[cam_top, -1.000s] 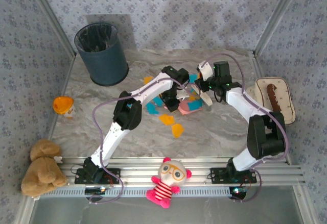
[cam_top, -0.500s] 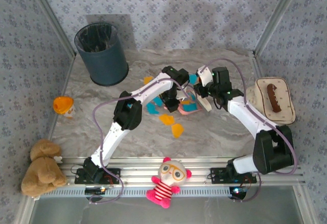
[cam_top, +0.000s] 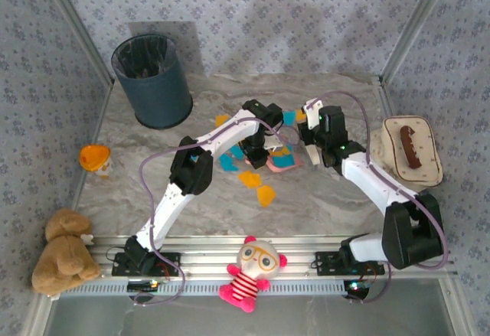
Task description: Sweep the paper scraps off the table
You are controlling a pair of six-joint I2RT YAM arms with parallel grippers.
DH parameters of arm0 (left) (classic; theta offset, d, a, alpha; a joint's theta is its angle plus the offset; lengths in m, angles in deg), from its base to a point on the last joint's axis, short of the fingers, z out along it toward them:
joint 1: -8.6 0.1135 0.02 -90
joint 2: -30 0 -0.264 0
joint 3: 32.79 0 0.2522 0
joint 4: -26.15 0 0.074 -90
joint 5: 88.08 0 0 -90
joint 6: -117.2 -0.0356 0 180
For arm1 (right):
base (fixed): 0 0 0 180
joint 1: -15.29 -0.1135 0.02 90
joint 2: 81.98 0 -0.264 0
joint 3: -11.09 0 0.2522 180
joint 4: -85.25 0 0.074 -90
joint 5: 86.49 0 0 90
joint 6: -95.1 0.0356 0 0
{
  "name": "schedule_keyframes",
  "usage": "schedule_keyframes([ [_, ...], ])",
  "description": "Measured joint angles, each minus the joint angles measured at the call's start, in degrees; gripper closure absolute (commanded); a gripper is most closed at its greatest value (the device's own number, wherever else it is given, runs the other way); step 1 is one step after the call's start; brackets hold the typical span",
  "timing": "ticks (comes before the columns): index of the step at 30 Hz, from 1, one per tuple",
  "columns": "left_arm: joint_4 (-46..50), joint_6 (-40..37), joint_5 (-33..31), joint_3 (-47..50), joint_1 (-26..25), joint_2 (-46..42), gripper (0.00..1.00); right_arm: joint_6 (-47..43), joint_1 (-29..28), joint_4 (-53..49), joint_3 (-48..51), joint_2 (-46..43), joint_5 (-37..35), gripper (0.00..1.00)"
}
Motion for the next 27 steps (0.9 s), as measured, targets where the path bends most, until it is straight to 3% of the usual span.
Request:
schedule_keyframes([
  [16,-0.4,0.0,0.0,0.7,-0.1,0.0,1.0,1.2,0.1,1.4,-1.2,3.5,9.0,1.0],
  [27,-1.8,-0.3,0.0,2.3,-0.1,-0.6,1.0,1.6,0.1,1.4,0.3,0.7,10.2,1.0],
])
